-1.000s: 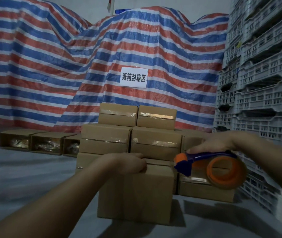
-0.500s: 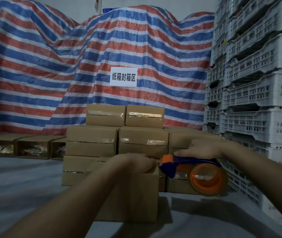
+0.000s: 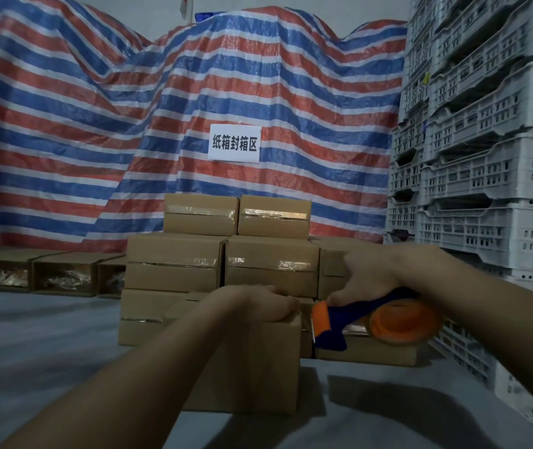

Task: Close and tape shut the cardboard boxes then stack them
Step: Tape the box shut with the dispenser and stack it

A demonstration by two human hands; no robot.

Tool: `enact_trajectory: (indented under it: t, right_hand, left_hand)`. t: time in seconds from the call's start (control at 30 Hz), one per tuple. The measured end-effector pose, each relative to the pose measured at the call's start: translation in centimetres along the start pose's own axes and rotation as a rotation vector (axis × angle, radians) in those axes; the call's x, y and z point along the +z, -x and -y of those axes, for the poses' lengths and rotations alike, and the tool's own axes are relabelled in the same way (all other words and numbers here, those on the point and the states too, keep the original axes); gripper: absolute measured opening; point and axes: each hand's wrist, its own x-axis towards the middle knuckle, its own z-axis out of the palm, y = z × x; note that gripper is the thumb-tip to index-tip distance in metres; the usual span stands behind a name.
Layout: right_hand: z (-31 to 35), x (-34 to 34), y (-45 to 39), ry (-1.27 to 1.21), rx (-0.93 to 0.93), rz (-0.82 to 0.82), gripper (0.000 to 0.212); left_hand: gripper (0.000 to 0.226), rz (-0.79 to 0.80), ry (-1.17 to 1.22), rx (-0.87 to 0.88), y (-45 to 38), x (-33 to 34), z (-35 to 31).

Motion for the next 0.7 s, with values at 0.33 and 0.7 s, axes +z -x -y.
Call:
enact_trajectory:
  t: [0.33, 0.7]
  right_hand:
    - [0.8, 7.2, 2.0, 0.368, 0.082, -0.278, 0.055]
    - [1.2, 14.9, 3.9, 0.040, 0.283, -0.392, 0.052]
  left_hand:
    - [0.049, 0.019, 0.005, 0.034, 0.7, -0.5, 0.0]
    - [0.045, 0.011, 0.045, 0.019, 0.5, -0.3, 0.0]
